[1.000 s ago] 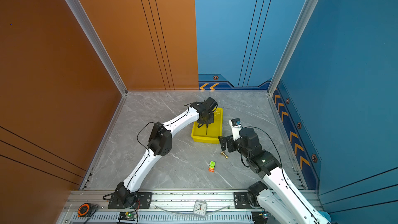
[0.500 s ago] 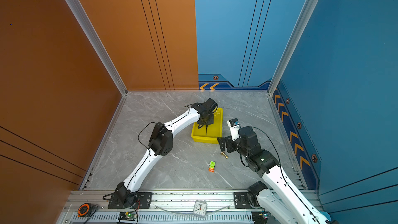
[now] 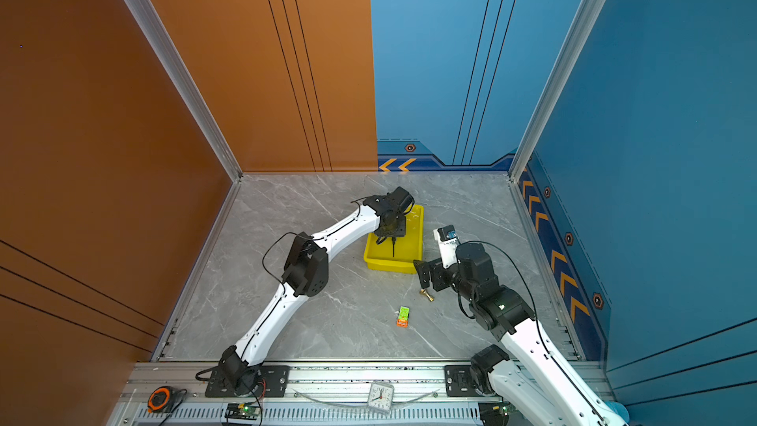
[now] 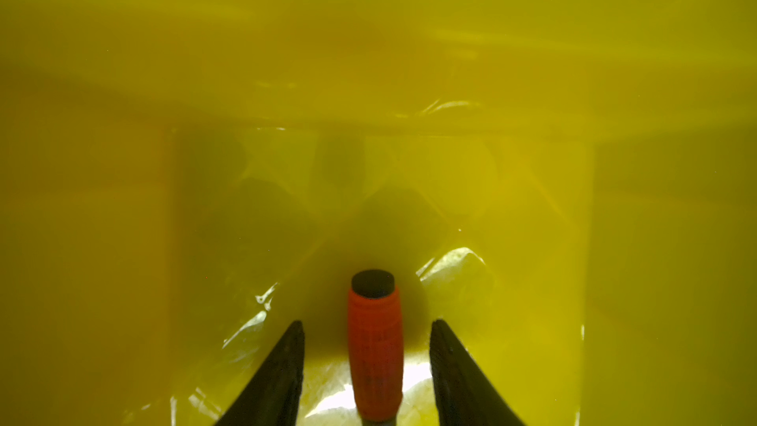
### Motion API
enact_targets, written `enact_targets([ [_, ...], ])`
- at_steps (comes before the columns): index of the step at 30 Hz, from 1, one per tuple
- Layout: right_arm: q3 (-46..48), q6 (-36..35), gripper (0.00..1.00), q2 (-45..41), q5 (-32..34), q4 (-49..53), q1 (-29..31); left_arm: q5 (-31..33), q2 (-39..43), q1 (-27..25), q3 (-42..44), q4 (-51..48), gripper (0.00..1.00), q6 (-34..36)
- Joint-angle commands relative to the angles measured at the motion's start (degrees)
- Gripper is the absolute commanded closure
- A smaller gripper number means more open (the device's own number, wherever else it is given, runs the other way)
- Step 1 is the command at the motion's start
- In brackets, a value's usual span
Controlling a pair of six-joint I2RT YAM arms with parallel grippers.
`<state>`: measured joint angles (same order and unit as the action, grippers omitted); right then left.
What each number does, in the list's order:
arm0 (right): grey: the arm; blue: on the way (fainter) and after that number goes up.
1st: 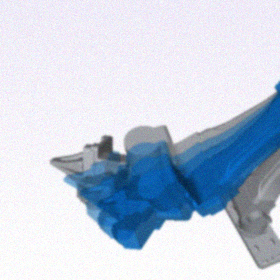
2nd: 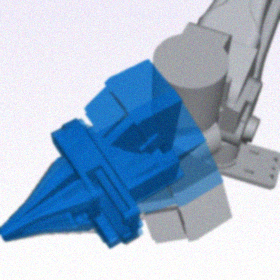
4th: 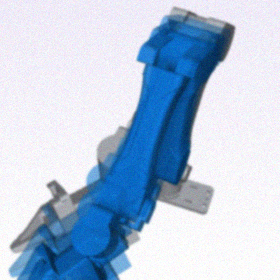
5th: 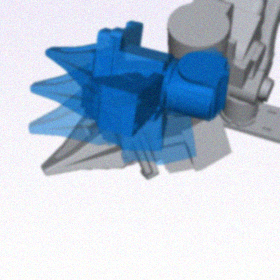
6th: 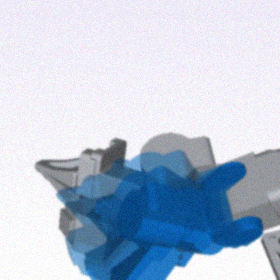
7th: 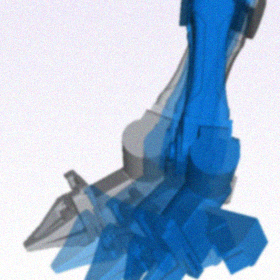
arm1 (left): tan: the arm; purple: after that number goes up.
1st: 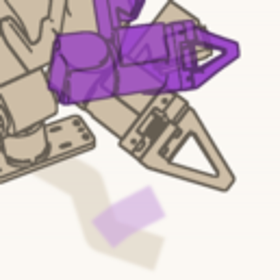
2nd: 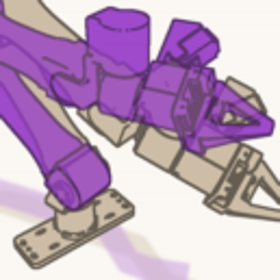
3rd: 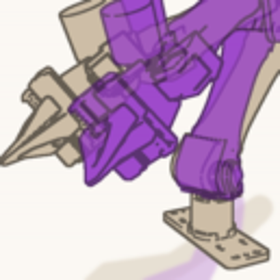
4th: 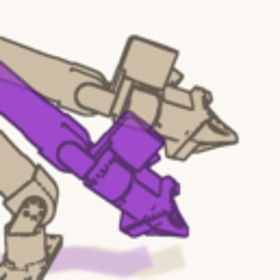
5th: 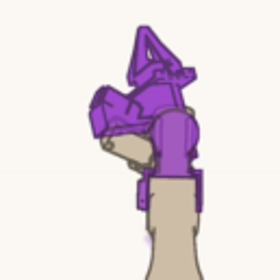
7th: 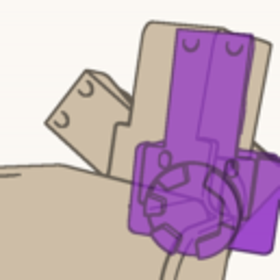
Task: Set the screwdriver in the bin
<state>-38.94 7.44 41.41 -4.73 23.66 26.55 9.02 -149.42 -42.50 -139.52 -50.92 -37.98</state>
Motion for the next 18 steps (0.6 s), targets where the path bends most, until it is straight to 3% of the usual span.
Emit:
enact_targets([
  [1, -0.1, -0.4, 0.00, -1.4, 1.4, 0.5, -0.4, 1.2, 6.3, -1.2, 0.6, -1.0, 0.45, 1.6],
  [9, 0.8, 1.6, 0.00, -3.6, 6.7, 0.4, -0.4, 2.7, 16.2, -3.7, 7.5, -1.1, 0.31, 2.2],
  [14, 1.3, 2.4, 0.00, -5.3, 7.8, -0.5, -0.4, 4.5, 23.6, -5.0, 13.9, -1.0, 0.15, 2.3],
  [16, 1.2, 3.0, 0.00, -6.1, 7.9, -0.5, -0.4, 5.4, 26.7, -5.4, 16.8, -1.0, 0.01, 2.8],
  [18, 1.2, 3.6, 0.00, -6.9, 7.6, -0.5, -0.4, 6.1, 30.0, -5.6, 20.2, -0.4, 0.02, 3.6],
])
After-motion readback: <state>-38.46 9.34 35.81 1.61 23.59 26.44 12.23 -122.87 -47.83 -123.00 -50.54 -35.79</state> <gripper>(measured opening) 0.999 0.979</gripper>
